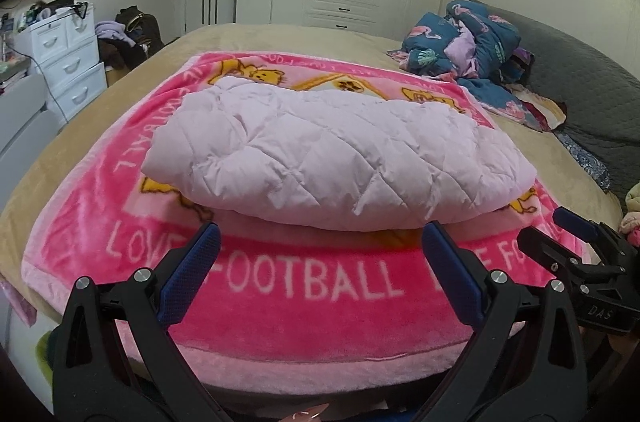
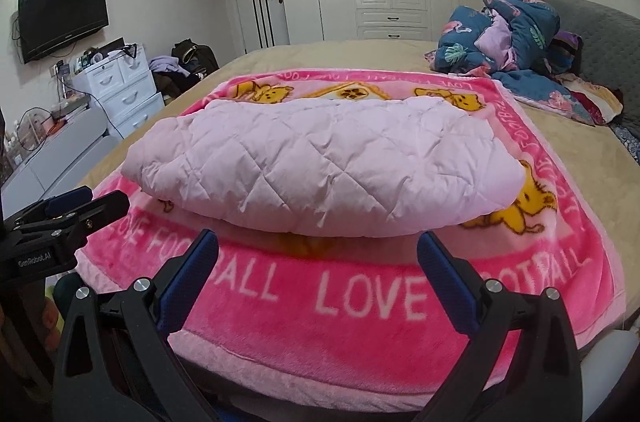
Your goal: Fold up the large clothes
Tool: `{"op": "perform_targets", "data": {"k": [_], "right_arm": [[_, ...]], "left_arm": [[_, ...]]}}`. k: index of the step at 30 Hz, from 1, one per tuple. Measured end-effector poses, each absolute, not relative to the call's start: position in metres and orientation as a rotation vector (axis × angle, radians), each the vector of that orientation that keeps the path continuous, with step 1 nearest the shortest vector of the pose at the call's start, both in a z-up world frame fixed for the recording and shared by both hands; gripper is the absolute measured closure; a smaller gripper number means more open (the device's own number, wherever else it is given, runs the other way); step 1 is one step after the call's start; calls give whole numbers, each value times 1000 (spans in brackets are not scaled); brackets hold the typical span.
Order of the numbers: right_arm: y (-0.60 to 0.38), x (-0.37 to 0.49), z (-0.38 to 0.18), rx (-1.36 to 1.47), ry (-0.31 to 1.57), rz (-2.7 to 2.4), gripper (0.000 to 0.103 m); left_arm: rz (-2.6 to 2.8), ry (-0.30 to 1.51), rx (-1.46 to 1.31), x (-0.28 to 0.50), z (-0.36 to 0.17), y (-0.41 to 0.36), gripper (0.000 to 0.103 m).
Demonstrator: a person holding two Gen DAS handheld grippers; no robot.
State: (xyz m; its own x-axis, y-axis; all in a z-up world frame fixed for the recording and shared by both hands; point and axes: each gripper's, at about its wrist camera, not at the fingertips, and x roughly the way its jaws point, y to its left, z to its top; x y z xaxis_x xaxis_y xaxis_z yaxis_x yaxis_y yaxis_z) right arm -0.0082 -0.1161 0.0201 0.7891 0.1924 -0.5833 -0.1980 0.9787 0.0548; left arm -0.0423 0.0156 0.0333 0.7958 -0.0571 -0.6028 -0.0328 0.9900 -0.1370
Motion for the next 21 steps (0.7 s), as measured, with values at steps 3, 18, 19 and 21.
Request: {"op": "perform_targets", "data": {"k": [3, 18, 19, 21], "right_arm": [[-116, -8, 20, -8, 626, 208, 4], [-118, -10, 23, -10, 628, 199, 4], [-118, -11, 23, -10, 629, 197, 4], [-119, -11, 23, -9, 629, 199, 4]], "left_arm": [[-6, 651, -146, -42, 34, 18, 9], [19, 665, -121, -39, 31, 16, 9], [17, 666, -123, -39, 31, 17, 9], [20, 665, -119, -38, 31, 16, 9]]}}
